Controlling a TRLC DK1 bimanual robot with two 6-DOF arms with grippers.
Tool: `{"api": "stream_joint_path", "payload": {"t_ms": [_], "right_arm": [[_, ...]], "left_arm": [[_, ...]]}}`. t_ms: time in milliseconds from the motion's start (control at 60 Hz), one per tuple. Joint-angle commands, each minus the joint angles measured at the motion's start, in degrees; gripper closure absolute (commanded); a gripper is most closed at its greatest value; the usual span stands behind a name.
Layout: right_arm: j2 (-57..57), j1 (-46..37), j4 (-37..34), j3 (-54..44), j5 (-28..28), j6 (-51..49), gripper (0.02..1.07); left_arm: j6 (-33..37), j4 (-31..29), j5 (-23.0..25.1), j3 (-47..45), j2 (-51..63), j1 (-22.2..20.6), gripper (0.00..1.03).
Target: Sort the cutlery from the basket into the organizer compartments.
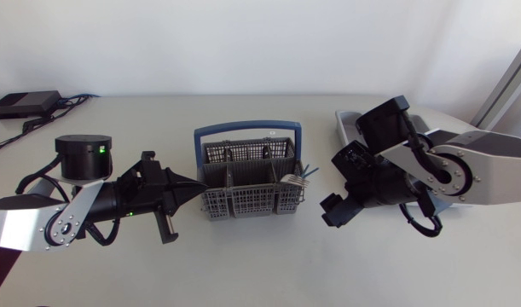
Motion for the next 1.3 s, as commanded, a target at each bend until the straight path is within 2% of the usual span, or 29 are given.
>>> {"api": "stream_joint_path", "payload": {"t_ms": [0,350,717,1050,1167,1283], "right_arm": [[1.3,0.5,0.7,-0.2,0.7,-0.6,0.21],[0.5,0.6,0.8,-0.4,0.8,-1.2,0.20],[-5.4,1.4,0.5,-0.9,0.7,-2.6,0.20],[-16.6,5.2,1.8,-0.8,0.7,-3.8,0.20],[-20.1,7.7,3.1,-0.6,0.6,-5.1,0.20],[-20.9,12.6,1.6,1.6,0.5,-5.7,0.20]], "left_arm": [[1.5,-0.4,0.9,0.7,1.1,0.1,1.00],[-0.6,-2.6,0.9,1.5,-5.7,-0.3,1.00],[-2.8,-15.3,2.5,10.0,-14.9,1.4,1.00],[-11.6,-30.8,10.1,22.3,-18.9,7.3,1.00],[-14.0,-35.1,14.3,24.0,-20.1,9.5,1.00],[-15.5,-39.0,17.5,24.6,-22.0,9.7,1.00]]}}
